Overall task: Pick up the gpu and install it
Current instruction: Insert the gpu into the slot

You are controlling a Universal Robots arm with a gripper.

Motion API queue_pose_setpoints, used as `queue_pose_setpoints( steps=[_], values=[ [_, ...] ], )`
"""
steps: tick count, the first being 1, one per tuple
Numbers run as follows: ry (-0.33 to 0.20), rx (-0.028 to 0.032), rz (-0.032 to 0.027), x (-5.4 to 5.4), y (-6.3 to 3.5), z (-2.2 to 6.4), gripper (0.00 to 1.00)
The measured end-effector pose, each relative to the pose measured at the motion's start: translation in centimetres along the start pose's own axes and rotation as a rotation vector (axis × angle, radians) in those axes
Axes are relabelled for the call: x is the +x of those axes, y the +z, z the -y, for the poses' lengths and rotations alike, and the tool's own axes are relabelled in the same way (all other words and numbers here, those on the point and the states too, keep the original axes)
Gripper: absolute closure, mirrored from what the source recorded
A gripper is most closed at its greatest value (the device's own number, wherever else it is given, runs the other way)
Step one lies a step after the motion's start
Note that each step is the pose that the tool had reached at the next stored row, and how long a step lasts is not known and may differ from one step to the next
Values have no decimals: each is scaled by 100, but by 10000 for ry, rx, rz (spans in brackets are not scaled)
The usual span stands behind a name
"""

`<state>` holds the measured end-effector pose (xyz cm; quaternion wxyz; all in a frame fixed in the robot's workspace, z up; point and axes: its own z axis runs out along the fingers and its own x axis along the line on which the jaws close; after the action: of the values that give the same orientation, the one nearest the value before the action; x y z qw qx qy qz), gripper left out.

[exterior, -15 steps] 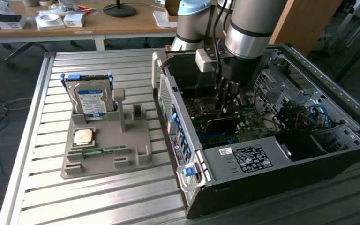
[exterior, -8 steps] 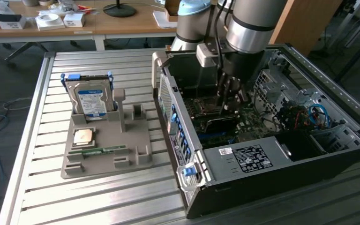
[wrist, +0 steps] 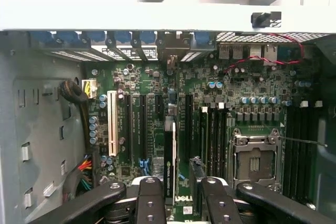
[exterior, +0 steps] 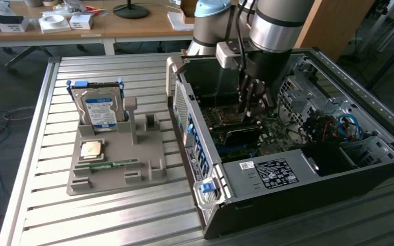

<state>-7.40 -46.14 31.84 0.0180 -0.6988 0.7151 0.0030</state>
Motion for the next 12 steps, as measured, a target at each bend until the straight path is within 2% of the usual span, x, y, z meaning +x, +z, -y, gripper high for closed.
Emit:
queue_pose_setpoints(
  steps=[12],
  values=[
    [0,0,1,-2,-48,1,67]
  ],
)
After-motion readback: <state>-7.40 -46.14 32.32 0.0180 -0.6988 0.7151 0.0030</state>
